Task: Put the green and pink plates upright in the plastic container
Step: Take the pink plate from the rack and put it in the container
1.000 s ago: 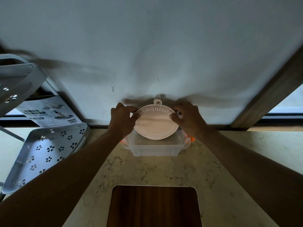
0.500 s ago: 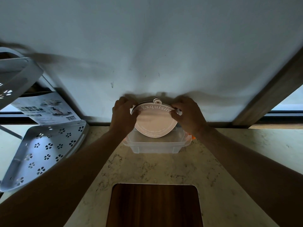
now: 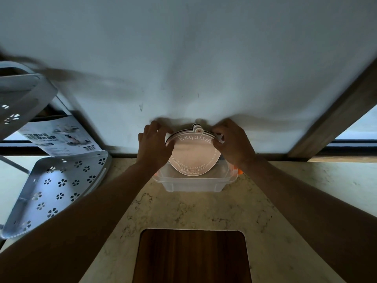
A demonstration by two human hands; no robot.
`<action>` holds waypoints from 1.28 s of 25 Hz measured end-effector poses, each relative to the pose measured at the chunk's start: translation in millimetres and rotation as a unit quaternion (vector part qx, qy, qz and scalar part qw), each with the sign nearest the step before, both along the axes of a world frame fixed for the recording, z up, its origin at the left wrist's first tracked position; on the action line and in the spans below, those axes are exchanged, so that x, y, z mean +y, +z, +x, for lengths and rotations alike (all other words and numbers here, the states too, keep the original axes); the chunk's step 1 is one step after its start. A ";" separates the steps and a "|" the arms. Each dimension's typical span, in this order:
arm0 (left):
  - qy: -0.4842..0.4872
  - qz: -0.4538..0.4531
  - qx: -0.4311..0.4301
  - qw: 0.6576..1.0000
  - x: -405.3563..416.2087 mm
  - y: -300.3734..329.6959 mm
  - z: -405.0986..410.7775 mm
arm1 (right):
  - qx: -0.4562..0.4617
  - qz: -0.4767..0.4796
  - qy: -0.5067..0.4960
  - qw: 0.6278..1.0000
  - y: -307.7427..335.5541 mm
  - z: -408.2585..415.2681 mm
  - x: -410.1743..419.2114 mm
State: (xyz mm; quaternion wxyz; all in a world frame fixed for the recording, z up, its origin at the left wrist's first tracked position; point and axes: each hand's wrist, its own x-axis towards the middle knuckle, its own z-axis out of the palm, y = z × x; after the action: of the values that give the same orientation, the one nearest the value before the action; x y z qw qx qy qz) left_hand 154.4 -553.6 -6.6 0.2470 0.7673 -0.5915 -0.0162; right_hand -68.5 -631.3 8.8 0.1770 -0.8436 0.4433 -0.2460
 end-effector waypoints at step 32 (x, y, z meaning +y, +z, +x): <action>-0.013 -0.012 -0.061 0.998 4.7 -1.4 1.4 | -0.025 -0.043 0.034 0.998 0.7 -1.3 1.2</action>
State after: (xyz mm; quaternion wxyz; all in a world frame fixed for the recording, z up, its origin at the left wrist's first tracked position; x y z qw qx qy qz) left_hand 155.7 -548.9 -8.1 0.2189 0.7564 -0.6154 0.0346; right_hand -69.7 -630.1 9.5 0.1601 -0.8585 0.3986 -0.2799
